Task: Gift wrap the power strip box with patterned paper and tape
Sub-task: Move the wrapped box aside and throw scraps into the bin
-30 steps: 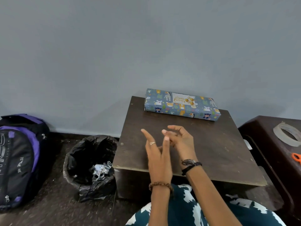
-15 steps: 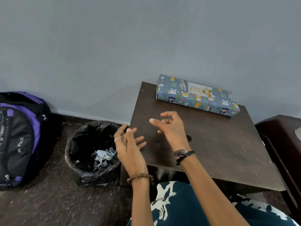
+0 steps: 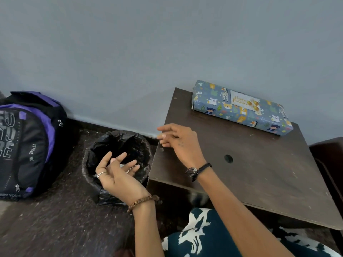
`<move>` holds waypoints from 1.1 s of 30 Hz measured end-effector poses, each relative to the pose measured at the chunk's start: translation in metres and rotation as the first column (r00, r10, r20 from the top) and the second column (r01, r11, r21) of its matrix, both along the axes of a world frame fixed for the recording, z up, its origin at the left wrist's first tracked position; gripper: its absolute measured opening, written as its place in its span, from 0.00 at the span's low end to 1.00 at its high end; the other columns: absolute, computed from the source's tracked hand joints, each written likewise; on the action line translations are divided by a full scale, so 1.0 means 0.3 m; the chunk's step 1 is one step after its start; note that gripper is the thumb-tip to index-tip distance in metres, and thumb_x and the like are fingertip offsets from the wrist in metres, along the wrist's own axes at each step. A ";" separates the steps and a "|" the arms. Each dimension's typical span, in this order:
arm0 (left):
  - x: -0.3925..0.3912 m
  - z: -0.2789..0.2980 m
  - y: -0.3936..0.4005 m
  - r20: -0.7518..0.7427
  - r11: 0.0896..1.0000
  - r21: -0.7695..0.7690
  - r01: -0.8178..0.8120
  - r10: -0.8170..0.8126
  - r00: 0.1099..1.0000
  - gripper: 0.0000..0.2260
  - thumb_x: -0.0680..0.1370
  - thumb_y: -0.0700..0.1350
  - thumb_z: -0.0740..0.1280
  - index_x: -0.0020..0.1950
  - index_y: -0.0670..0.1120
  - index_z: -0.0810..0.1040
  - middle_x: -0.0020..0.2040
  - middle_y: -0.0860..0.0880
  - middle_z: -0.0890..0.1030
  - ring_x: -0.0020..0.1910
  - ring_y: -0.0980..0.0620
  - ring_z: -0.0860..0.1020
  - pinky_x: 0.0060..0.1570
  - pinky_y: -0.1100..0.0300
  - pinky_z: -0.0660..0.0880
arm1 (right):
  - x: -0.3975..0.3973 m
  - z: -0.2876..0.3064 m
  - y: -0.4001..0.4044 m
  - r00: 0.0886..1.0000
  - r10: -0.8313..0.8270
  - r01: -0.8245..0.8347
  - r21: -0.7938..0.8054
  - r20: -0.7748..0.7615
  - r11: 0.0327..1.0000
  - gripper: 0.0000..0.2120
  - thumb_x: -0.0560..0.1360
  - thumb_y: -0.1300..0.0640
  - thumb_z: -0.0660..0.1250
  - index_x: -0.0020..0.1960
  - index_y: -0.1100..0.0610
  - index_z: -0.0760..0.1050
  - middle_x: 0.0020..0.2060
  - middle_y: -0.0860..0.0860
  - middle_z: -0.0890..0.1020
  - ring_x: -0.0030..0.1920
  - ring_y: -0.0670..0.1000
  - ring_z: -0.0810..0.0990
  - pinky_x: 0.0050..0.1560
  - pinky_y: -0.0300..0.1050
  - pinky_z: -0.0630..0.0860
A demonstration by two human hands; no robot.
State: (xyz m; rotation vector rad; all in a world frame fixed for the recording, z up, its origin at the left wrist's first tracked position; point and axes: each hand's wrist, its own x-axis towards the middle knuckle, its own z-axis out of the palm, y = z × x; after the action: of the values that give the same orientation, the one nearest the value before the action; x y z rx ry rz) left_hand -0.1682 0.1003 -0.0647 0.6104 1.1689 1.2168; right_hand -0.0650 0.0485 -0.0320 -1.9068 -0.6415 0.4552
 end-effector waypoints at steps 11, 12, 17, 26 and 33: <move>-0.007 -0.046 0.022 0.007 0.995 -0.095 -0.021 0.022 1.000 0.07 0.79 0.37 0.58 0.53 0.45 0.72 0.41 0.47 0.80 0.29 0.52 0.77 0.27 0.65 0.75 | 0.029 -0.034 0.197 0.966 0.216 -0.182 -0.217 0.145 0.959 0.07 0.67 0.64 0.74 0.44 0.62 0.78 0.38 0.49 0.75 0.35 0.42 0.72 0.40 0.25 0.67; -0.011 -0.051 0.030 0.006 0.995 -0.099 -0.026 0.027 1.000 0.07 0.79 0.37 0.58 0.53 0.45 0.72 0.41 0.47 0.80 0.29 0.53 0.77 0.27 0.65 0.75 | 0.035 -0.042 0.217 0.969 0.216 -0.186 -0.218 0.123 0.958 0.07 0.67 0.66 0.74 0.44 0.63 0.78 0.37 0.51 0.77 0.34 0.41 0.73 0.40 0.26 0.69; -0.034 -0.076 0.061 -0.006 0.991 -0.123 -0.054 0.054 0.999 0.07 0.79 0.37 0.58 0.53 0.45 0.72 0.41 0.47 0.80 0.29 0.52 0.76 0.27 0.65 0.75 | 0.056 -0.086 0.318 0.966 0.240 -0.211 -0.248 0.094 0.946 0.06 0.68 0.72 0.69 0.44 0.65 0.80 0.38 0.62 0.84 0.40 0.53 0.83 0.42 0.34 0.79; -0.045 -0.114 0.085 -0.030 0.985 -0.153 -0.082 0.078 0.996 0.07 0.79 0.37 0.57 0.54 0.44 0.72 0.41 0.48 0.80 0.31 0.50 0.76 0.26 0.66 0.75 | 0.068 -0.193 0.438 0.951 0.278 -0.308 -0.343 -0.135 0.887 0.10 0.71 0.74 0.63 0.50 0.66 0.76 0.48 0.66 0.80 0.48 0.62 0.81 0.51 0.53 0.79; -0.031 -0.127 0.082 -0.017 0.979 -0.205 -0.009 0.006 1.000 0.07 0.79 0.37 0.58 0.54 0.45 0.72 0.42 0.48 0.79 0.30 0.54 0.76 0.26 0.67 0.75 | 0.096 -0.217 0.474 0.937 0.346 -0.274 -0.497 0.057 0.823 0.16 0.64 0.65 0.76 0.39 0.55 0.70 0.42 0.57 0.81 0.40 0.54 0.80 0.42 0.47 0.79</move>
State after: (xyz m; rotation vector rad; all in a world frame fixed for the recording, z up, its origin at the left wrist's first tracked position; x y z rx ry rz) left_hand -0.1776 0.1248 -0.1027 0.4619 1.2928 1.0825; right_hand -0.0362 0.1906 -0.0971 -2.3329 -1.0206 0.7456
